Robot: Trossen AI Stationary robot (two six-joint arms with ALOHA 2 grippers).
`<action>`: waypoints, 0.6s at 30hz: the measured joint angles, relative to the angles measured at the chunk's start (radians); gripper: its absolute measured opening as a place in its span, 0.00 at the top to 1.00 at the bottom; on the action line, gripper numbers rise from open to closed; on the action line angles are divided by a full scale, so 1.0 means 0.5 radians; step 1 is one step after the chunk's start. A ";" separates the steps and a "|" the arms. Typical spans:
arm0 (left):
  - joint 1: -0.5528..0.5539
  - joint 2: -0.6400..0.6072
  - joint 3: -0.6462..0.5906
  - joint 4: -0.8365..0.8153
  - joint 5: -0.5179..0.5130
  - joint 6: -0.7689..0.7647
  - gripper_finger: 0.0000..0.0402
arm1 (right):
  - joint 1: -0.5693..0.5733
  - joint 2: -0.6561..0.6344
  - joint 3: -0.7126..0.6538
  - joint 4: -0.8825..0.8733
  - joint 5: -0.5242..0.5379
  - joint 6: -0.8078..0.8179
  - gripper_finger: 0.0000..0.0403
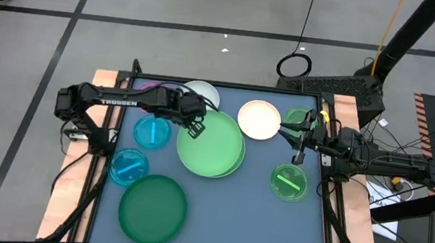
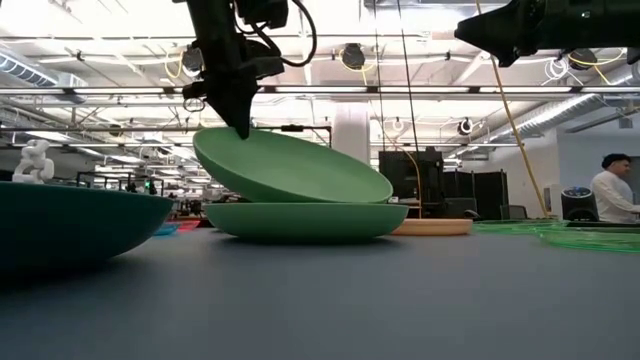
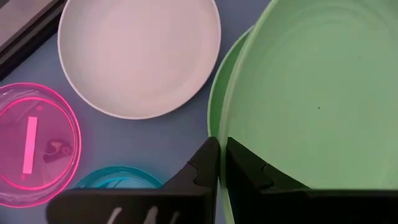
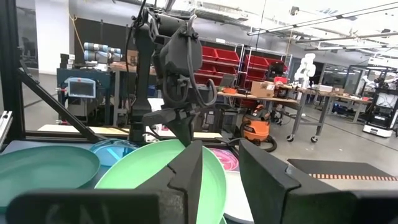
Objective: Stack plastic plates
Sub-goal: Stack the bottom light green plate on top of the top light green plate
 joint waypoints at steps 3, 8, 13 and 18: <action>0.000 0.000 0.000 0.002 -0.019 0.005 0.94 | 0.000 0.000 0.000 0.004 0.000 0.000 0.76; 0.000 0.000 0.000 0.006 -0.044 -0.004 0.94 | 0.000 0.000 0.000 0.012 -0.001 0.001 0.76; -0.010 0.000 0.000 0.009 -0.035 -0.007 0.84 | 0.000 0.000 0.000 0.012 -0.001 0.001 0.76; -0.018 0.000 0.000 0.010 -0.022 -0.003 0.71 | 0.001 0.000 0.000 0.012 -0.001 0.001 0.76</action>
